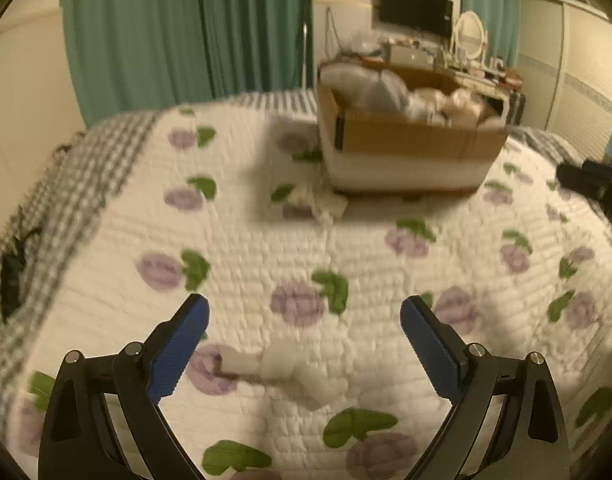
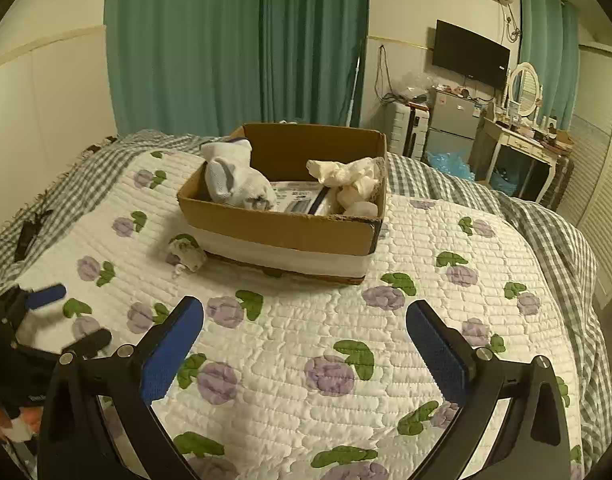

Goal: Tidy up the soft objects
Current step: 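Move both tools back toward the remaining white items on the quilt, then grasp the white rolled sock with the left tool while the right tool grasps the white crumpled cloth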

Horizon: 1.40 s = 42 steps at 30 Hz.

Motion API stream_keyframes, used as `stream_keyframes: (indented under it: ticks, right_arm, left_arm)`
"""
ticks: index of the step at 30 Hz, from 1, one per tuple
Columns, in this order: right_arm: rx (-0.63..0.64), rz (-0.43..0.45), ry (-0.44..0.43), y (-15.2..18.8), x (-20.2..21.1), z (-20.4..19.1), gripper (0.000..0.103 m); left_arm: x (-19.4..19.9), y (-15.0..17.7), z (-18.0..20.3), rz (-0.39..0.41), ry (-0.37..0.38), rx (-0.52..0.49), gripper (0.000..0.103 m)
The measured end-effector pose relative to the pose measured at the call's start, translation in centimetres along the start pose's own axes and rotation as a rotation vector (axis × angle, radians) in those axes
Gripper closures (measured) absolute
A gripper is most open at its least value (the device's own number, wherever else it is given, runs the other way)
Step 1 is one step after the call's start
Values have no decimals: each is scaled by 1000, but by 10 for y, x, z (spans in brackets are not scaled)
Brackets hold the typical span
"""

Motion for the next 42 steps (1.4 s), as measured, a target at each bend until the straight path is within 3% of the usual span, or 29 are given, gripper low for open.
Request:
stream_keyframes:
  ticks: [8, 13, 15, 16, 18, 23, 26, 32, 36, 38, 42]
  right_arm:
    - [-38, -30, 10, 5, -11, 11, 1]
    - [-52, -32, 7, 7, -13, 12, 1]
    - [-53, -36, 6, 8, -14, 11, 1]
    - [-51, -39, 6, 9, -16, 10, 1]
    - [-46, -43, 11, 10, -17, 9, 1]
    - [-58, -42, -3, 9, -19, 7, 1]
    - [-52, -54, -23, 8, -26, 2, 1]
    - [11, -55, -30, -6, -44, -20, 1]
    - [32, -56, -85, -20, -64, -41, 1]
    - [40, -79, -126, -21, -80, -54, 1]
    - [35, -155, -191, -13, -129, -80, 1]
  left_arm:
    - [-46, 35, -7, -168, -2, 27, 8]
    - [-67, 53, -13, -291, -8, 59, 30]
    - [-66, 54, -10, -287, -17, 38, 48]
    - [-66, 55, -9, -289, -17, 34, 51]
    - [-64, 55, -10, -294, -9, 46, 76]
    - [-52, 47, -19, -278, 39, 106, 79]
    - [-41, 37, -22, -243, 42, 110, 102]
    - [-27, -3, -37, -155, 30, 119, 102]
    - [-40, -24, -48, -130, 30, 101, 101]
    - [-44, -26, -52, -116, 24, 105, 95]
    - [-52, -21, -54, -114, -30, 98, 94]
Point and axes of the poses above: each gripper's, at about its wrist camera, not at the fingertips, and x roughly against the way its jaws point, z to its right, y to its underside, the point moved 8 cm from there along -x, roughly the way its jaws point, and after that the axes turned 15 degrees about -y, right-handed, at the moved point
